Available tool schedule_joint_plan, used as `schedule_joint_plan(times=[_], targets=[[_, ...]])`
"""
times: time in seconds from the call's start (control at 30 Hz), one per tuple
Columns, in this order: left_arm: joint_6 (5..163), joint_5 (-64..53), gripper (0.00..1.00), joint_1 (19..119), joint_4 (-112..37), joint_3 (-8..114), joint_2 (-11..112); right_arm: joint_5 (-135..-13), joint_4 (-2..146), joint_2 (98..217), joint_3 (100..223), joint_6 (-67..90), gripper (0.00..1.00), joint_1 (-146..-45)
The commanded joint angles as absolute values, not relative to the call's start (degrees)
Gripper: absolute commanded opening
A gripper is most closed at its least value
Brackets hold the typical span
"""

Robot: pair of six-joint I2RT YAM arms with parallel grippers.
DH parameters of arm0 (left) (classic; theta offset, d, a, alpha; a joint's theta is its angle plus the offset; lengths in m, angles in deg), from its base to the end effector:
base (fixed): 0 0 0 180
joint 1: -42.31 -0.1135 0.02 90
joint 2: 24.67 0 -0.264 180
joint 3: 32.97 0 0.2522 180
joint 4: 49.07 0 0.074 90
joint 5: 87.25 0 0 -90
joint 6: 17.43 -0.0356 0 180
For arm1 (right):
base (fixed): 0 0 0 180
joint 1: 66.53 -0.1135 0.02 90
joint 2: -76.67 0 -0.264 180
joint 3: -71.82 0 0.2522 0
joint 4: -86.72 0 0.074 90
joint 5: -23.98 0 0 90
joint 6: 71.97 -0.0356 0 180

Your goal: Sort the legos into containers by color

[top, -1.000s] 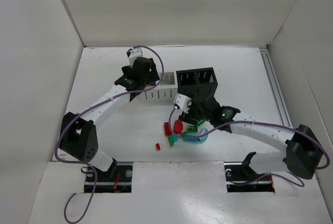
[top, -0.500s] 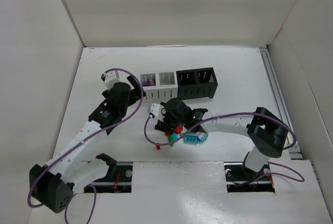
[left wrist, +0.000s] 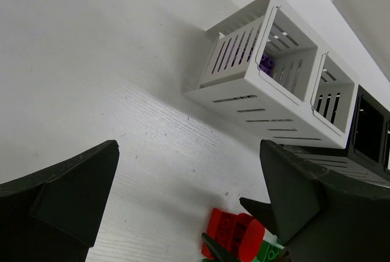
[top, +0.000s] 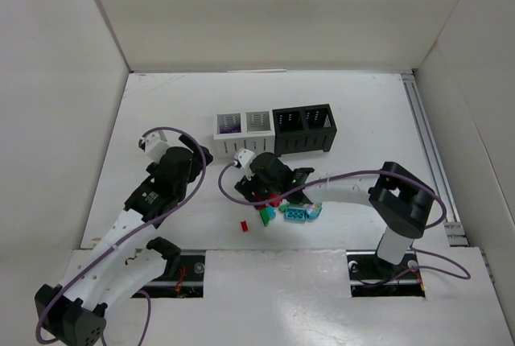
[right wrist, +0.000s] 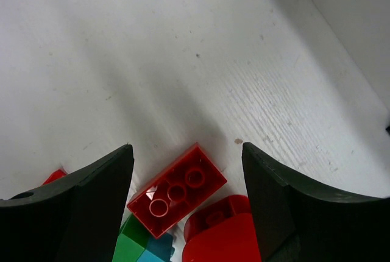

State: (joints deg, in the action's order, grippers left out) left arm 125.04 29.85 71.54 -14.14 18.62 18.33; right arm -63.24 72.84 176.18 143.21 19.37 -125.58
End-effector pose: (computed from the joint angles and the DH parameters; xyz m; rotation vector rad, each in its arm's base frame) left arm 0.1572 -0.0694 0.2843 -0.6896 1.8816 -0.4434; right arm 0.1905 0.3143 0.1817 -1.1583 2.0410 0.4543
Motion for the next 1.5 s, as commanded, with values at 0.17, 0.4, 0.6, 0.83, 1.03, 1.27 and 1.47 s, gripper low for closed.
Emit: schedule_joint_plan(times=[0.17,0.4,0.6,0.83,1.03,1.27,1.47], targets=[[131.5,35.2,1.00,71.6,-11.0,18.0,15.4,-59.1,69.7,175.9,141.9,10.6,0.74,-125.9],[131.5,35.2,1.00,71.6,-11.5,18.0,15.4,-63.5,69.7,179.5,142.5,10.6,0.67,-126.5],[132.1,34.7,1.00,71.6,-11.0,17.4,14.9,-62.0,69.7,177.6,142.0,9.5,0.39,-127.1],[131.5,32.0,1.00,71.6,-11.5,15.8,13.8,-62.8,71.9,174.4,146.4,21.1,0.21,-127.1],[129.2,29.4,1.00,71.6,-13.2,15.2,14.4,-61.2,71.9,167.6,151.7,34.4,0.21,-126.2],[126.8,22.2,1.00,71.6,-17.1,12.9,18.1,-66.7,72.4,167.0,160.2,44.0,0.21,-117.2],[121.4,15.7,1.00,71.6,-21.5,11.1,20.0,-74.5,73.1,174.9,169.6,48.8,0.24,-112.2]])
